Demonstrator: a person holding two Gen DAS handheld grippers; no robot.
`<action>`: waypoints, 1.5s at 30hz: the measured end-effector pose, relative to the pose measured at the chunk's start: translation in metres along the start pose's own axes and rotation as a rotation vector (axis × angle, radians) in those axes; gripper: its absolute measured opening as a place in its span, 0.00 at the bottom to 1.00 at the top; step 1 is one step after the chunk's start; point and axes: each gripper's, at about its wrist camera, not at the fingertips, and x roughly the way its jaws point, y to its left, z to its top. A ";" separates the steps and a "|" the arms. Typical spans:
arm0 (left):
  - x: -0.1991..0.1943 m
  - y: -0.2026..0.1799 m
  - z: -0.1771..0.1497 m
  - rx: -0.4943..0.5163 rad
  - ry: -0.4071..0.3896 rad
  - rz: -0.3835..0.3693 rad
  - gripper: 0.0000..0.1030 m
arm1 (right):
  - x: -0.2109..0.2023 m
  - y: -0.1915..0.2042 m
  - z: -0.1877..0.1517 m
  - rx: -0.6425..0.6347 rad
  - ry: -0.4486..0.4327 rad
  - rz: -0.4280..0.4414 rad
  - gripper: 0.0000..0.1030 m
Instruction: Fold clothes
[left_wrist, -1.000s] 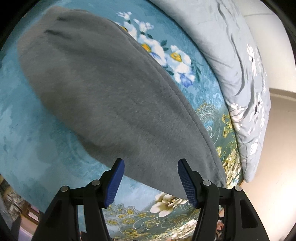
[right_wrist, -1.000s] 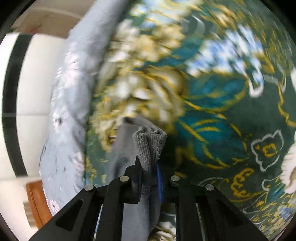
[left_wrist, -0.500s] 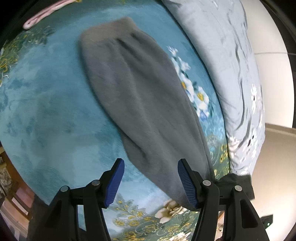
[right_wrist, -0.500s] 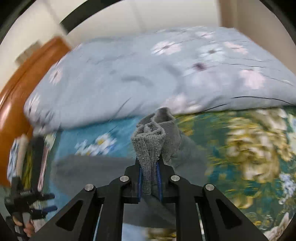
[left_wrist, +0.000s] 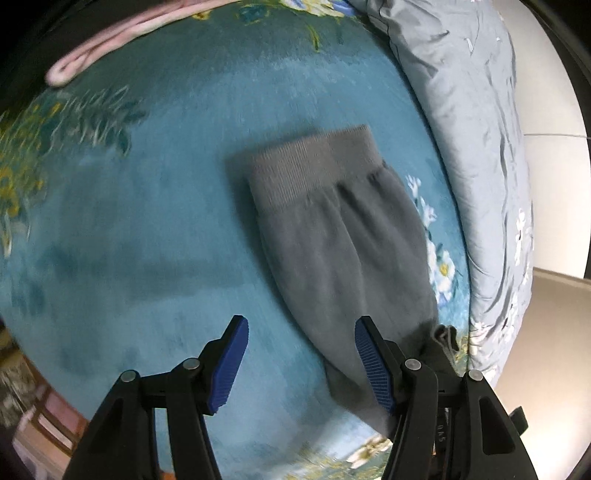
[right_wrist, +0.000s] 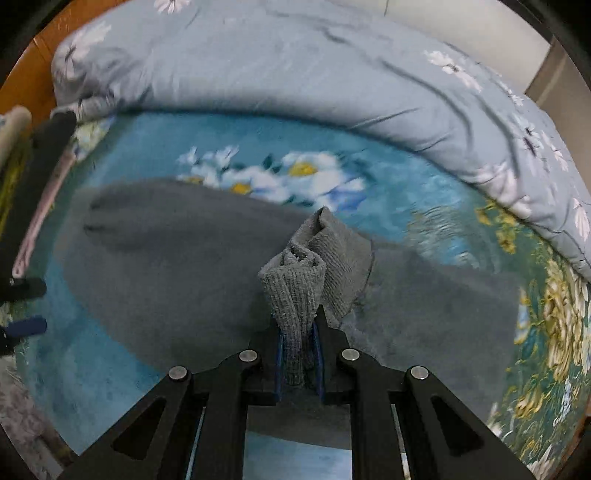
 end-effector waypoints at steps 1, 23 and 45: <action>0.004 0.002 0.006 0.010 0.001 0.004 0.62 | 0.005 0.005 0.000 -0.002 0.016 -0.007 0.14; 0.054 0.018 0.070 0.044 -0.043 -0.109 0.66 | -0.019 0.019 0.003 0.048 0.082 0.073 0.41; -0.028 -0.205 -0.091 0.705 -0.220 -0.230 0.18 | -0.070 -0.135 -0.080 0.411 0.093 0.101 0.42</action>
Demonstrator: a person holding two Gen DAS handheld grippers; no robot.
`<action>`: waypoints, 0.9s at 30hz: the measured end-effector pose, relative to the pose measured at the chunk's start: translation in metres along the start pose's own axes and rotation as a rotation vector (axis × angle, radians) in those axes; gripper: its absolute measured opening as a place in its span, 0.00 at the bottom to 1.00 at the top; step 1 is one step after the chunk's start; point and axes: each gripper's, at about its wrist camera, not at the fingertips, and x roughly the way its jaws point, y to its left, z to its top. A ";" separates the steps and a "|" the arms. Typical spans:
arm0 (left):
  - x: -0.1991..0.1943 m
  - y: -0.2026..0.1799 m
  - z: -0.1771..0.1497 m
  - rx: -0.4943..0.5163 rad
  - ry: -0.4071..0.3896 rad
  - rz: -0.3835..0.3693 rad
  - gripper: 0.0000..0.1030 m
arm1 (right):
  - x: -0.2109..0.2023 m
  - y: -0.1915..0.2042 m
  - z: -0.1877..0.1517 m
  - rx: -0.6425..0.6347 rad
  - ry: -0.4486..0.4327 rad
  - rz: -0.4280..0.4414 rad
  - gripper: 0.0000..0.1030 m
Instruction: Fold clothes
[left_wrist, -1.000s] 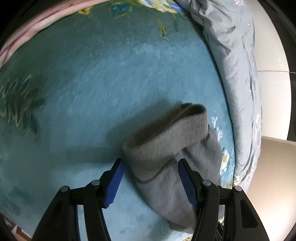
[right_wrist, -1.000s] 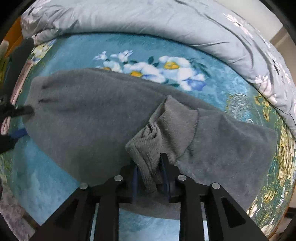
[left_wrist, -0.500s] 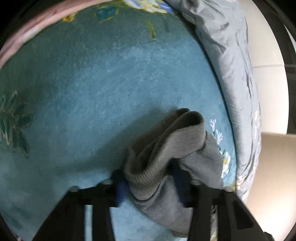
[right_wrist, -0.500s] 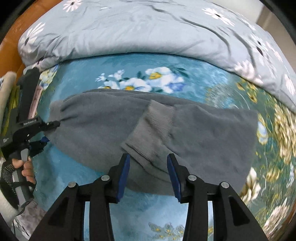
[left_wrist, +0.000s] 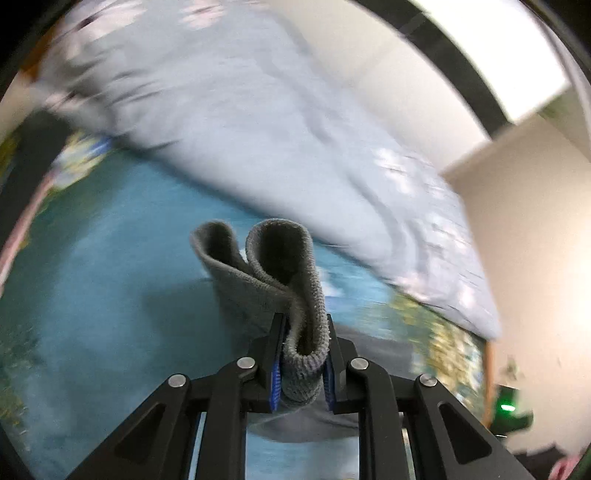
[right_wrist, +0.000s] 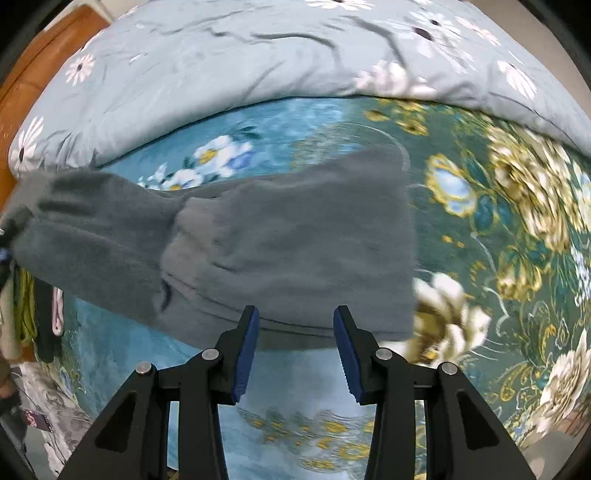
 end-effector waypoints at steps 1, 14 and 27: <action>0.002 -0.023 0.000 0.036 -0.003 -0.028 0.18 | -0.003 -0.010 -0.001 0.011 -0.002 0.003 0.42; 0.150 -0.182 -0.114 0.237 0.313 -0.029 0.18 | -0.018 -0.136 -0.036 0.154 0.010 -0.007 0.42; 0.166 -0.189 -0.149 0.326 0.364 0.116 0.29 | -0.004 -0.143 -0.027 0.128 0.034 0.017 0.42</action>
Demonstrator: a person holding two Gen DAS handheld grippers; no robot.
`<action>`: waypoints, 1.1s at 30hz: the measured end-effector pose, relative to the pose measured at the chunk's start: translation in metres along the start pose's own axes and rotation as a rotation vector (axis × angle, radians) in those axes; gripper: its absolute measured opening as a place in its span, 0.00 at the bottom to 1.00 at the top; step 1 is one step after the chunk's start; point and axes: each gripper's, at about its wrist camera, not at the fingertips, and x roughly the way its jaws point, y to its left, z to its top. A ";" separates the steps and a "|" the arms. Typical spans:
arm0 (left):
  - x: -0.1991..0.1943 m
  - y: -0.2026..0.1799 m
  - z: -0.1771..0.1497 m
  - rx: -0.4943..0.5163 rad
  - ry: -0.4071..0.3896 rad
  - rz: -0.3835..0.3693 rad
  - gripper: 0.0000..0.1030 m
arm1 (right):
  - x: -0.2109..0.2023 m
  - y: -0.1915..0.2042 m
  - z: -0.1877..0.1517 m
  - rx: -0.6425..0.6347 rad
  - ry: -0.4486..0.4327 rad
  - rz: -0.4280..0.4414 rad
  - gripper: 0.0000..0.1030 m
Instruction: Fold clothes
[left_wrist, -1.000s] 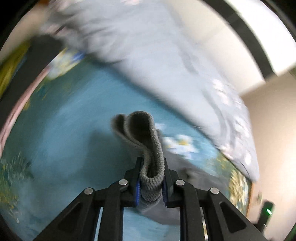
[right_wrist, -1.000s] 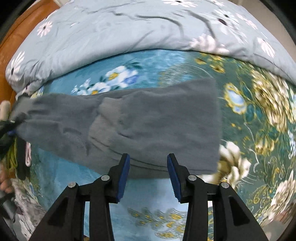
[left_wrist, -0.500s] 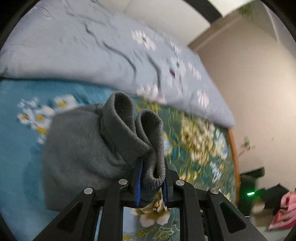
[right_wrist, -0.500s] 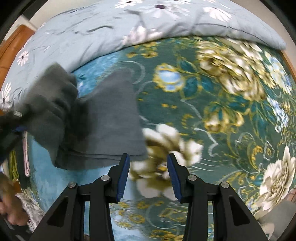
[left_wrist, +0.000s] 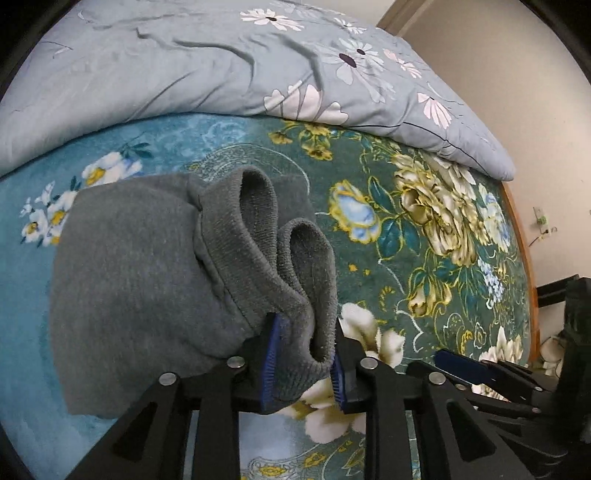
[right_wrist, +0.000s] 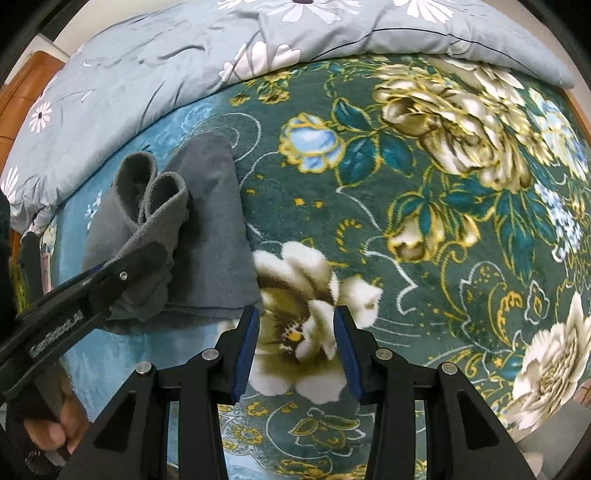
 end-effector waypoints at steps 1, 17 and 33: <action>-0.002 0.001 0.000 -0.007 0.001 0.001 0.30 | 0.001 0.002 0.002 -0.005 0.000 0.001 0.42; -0.040 0.028 0.018 -0.015 -0.068 0.051 0.52 | 0.008 0.029 0.028 0.019 -0.009 0.034 0.42; -0.035 0.170 -0.012 -0.278 -0.024 0.241 0.56 | 0.050 0.105 0.068 -0.063 0.015 0.133 0.42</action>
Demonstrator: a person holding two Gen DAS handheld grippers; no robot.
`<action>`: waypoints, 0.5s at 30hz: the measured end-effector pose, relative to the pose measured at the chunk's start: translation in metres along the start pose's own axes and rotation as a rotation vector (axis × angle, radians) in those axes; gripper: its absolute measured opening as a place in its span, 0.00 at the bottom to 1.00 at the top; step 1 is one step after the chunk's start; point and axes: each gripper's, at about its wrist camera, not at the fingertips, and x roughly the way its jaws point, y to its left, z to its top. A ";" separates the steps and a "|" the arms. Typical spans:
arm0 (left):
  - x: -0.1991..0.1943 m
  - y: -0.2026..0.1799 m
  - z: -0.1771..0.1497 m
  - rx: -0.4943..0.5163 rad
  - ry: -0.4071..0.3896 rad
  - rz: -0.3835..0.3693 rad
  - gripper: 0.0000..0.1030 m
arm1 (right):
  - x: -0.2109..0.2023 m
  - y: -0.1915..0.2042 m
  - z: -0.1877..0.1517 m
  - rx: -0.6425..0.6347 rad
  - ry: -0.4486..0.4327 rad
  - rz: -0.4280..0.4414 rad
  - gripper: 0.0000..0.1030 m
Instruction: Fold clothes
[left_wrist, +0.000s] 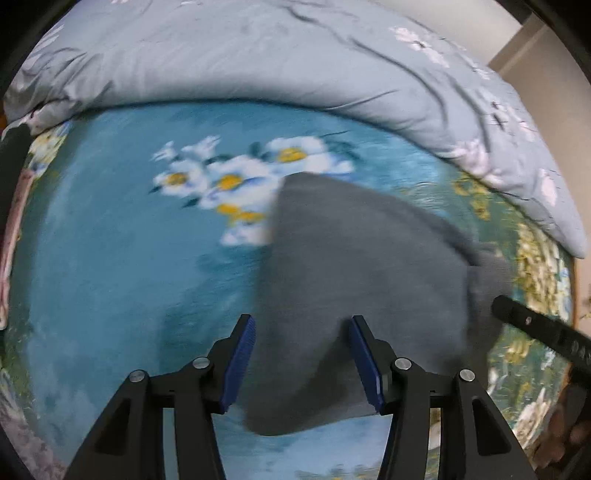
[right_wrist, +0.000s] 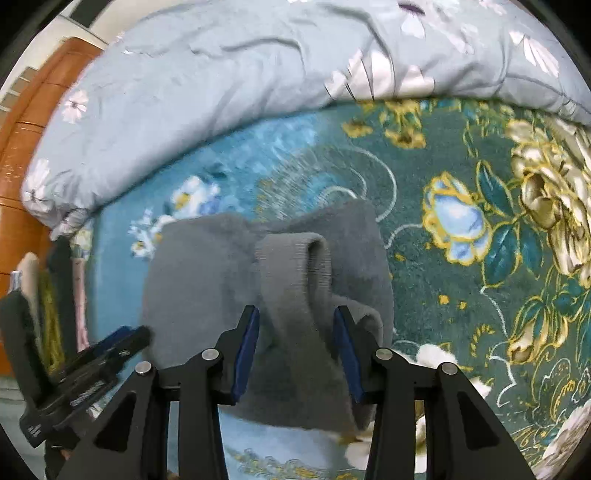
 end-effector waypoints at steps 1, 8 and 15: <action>0.001 0.004 -0.001 -0.005 0.004 -0.007 0.59 | 0.005 -0.003 0.001 0.014 0.008 0.011 0.42; -0.005 0.009 -0.002 -0.001 -0.022 -0.010 0.60 | -0.010 0.001 -0.006 0.045 0.039 0.174 0.06; -0.008 0.014 0.002 0.005 -0.033 0.001 0.60 | -0.013 -0.030 -0.031 0.123 0.029 0.086 0.08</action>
